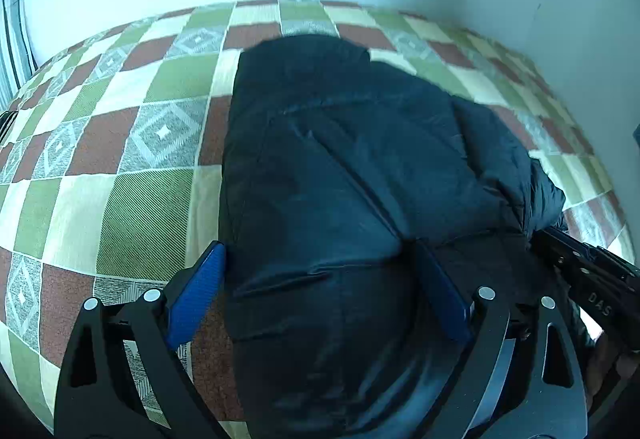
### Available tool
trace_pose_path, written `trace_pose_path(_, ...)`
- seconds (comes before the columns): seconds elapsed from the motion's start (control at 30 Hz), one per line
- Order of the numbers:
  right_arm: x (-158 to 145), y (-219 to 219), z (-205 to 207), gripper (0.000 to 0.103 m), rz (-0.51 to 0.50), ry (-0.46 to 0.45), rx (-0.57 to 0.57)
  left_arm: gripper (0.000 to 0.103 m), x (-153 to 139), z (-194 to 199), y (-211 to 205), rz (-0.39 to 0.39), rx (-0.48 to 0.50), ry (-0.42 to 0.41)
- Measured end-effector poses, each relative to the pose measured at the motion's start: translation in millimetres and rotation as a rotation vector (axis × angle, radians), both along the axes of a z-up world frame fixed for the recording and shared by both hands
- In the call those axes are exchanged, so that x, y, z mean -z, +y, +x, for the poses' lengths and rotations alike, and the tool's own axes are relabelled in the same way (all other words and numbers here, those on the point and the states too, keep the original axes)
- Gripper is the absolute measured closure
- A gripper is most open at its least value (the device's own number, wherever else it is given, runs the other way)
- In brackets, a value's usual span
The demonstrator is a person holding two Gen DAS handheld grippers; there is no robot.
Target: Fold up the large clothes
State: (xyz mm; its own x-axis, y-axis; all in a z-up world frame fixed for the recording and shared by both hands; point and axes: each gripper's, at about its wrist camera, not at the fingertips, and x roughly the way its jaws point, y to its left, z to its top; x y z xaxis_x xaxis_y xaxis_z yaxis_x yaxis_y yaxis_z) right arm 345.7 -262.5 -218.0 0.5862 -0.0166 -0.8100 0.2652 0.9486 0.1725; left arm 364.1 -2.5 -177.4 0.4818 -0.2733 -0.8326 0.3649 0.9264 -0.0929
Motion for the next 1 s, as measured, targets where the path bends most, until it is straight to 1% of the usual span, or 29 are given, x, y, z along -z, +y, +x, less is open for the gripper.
trace_pose_path(0.13,16,1,8,0.082,-0.014,0.019,0.002,0.010,7,0,-8,0.048,-0.002,-0.001)
trace_pose_path(0.37,29,-4,11,0.083,0.018,0.026,0.010,0.010,14,2,-15,0.081,-0.003,0.016)
trace_pose_path(0.6,37,-6,17,0.084,0.022,0.029,0.011,0.009,20,1,-22,0.125,-0.001,0.012)
trace_pose_path(0.8,41,-7,18,0.085,0.024,0.030,0.017,0.009,29,2,-23,0.134,-0.003,0.014)
trace_pose_path(0.9,38,-5,19,0.085,0.011,0.036,0.015,0.009,26,1,-24,0.142,-0.005,0.009)
trace_pose_path(1.0,35,-4,17,0.084,0.012,0.028,0.019,0.009,22,1,-23,0.133,-0.006,0.008)
